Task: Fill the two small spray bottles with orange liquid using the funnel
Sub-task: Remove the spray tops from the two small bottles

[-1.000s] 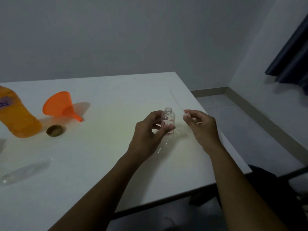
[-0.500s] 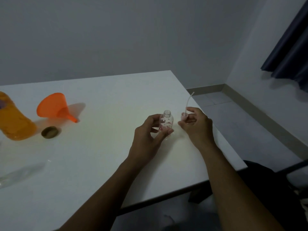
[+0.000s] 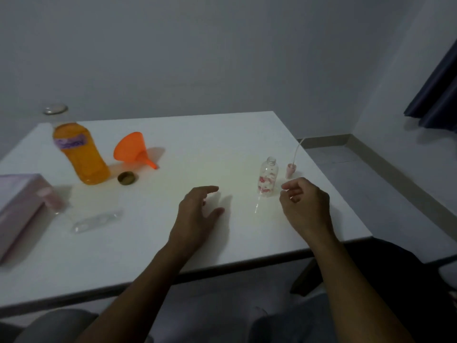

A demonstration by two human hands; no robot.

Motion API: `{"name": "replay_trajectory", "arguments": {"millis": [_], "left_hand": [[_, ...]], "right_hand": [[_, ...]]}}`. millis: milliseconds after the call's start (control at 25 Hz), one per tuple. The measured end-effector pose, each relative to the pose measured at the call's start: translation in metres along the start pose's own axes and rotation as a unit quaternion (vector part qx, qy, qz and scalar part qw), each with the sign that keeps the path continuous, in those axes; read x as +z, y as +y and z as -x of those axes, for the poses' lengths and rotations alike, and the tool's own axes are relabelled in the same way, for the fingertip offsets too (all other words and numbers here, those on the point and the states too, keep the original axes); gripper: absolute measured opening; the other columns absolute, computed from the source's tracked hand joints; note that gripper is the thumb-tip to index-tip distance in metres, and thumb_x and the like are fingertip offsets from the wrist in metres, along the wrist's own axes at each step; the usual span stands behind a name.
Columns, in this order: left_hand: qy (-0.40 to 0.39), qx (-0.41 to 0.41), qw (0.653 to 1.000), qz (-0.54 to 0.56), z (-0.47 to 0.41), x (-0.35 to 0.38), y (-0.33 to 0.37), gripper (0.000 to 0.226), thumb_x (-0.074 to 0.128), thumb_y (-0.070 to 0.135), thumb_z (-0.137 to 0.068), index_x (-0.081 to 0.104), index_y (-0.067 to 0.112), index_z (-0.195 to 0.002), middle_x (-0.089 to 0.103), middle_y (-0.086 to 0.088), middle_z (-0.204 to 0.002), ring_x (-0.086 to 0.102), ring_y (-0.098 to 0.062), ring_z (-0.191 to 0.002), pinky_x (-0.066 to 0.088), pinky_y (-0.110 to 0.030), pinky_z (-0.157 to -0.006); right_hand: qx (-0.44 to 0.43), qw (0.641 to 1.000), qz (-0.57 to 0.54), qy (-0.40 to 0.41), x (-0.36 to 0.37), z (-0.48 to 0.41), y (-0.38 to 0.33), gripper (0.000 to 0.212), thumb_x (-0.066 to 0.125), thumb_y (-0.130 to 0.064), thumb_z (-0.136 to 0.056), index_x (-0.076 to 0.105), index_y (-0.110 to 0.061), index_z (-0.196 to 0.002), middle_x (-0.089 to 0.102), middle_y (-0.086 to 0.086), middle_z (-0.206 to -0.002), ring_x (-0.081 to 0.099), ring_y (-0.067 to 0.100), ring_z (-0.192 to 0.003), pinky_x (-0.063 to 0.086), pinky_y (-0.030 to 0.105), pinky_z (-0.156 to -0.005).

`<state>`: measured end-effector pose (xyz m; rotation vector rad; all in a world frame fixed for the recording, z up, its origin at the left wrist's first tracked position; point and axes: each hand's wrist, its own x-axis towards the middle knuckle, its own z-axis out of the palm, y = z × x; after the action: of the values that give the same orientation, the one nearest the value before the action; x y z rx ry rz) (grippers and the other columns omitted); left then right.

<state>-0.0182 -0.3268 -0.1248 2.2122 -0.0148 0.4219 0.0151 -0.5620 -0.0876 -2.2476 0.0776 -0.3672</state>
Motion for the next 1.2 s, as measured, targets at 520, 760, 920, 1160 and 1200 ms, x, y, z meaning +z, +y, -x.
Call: {"name": "replay_trajectory", "arguments": {"millis": [520,760,920,1160,1200], "left_hand": [[0.237,-0.286,0.926,-0.065,0.072,-0.163,-0.058,0.076,0.072,0.034,-0.082,0.026,0.011,-0.138,0.025,-0.008,-0.143,0.033,-0.025,-0.132,0.037,-0.042,-0.107],[0.158,-0.304,0.938,-0.047,0.04,-0.168,-0.099,0.054,0.057,0.041,-0.092,0.039,0.015,-0.136,0.044,-0.012,-0.141,0.042,-0.033,-0.128,0.039,-0.049,-0.103],[0.063,-0.165,0.984,-0.036,0.022,-0.158,-0.089,0.037,0.063,0.038,-0.089,0.055,0.017,-0.117,0.061,-0.003,-0.114,0.061,-0.019,-0.094,0.05,-0.027,-0.074],[-0.035,-0.001,0.995,-0.092,0.002,-0.126,-0.07,0.046,0.072,0.037,-0.081,0.062,0.021,-0.123,0.061,-0.001,-0.112,0.054,-0.015,-0.098,0.044,-0.02,-0.077],[-0.046,0.014,0.995,-0.092,-0.002,-0.123,-0.069,0.047,0.071,0.038,-0.081,0.061,0.023,-0.126,0.06,-0.001,-0.112,0.055,-0.016,-0.098,0.047,-0.024,-0.079]], "right_hand": [[-0.261,0.905,0.11,-0.319,0.13,0.08,-0.079,0.057,0.043,-0.037,-0.104,0.029,-0.025,-0.157,0.023,-0.01,-0.165,0.014,0.008,-0.153,0.017,0.032,-0.125],[-0.246,0.892,0.162,-0.342,0.142,0.073,-0.087,0.058,0.034,-0.041,-0.106,0.021,-0.022,-0.159,0.012,-0.007,-0.168,0.005,0.009,-0.155,0.006,0.032,-0.126],[-0.215,0.921,0.079,-0.315,0.138,0.061,-0.099,0.055,0.056,-0.042,-0.098,0.044,-0.025,-0.149,0.041,-0.005,-0.157,0.039,0.014,-0.143,0.032,0.034,-0.119],[-0.141,0.95,-0.126,-0.249,0.127,0.038,-0.123,0.044,0.072,-0.053,-0.084,0.071,-0.021,-0.115,0.072,-0.007,-0.093,0.07,0.012,-0.073,0.058,0.026,-0.067],[-0.136,0.953,-0.117,-0.243,0.127,0.034,-0.121,0.039,0.071,-0.053,-0.085,0.074,-0.019,-0.104,0.074,-0.006,-0.084,0.069,0.011,-0.066,0.057,0.027,-0.062]]}}
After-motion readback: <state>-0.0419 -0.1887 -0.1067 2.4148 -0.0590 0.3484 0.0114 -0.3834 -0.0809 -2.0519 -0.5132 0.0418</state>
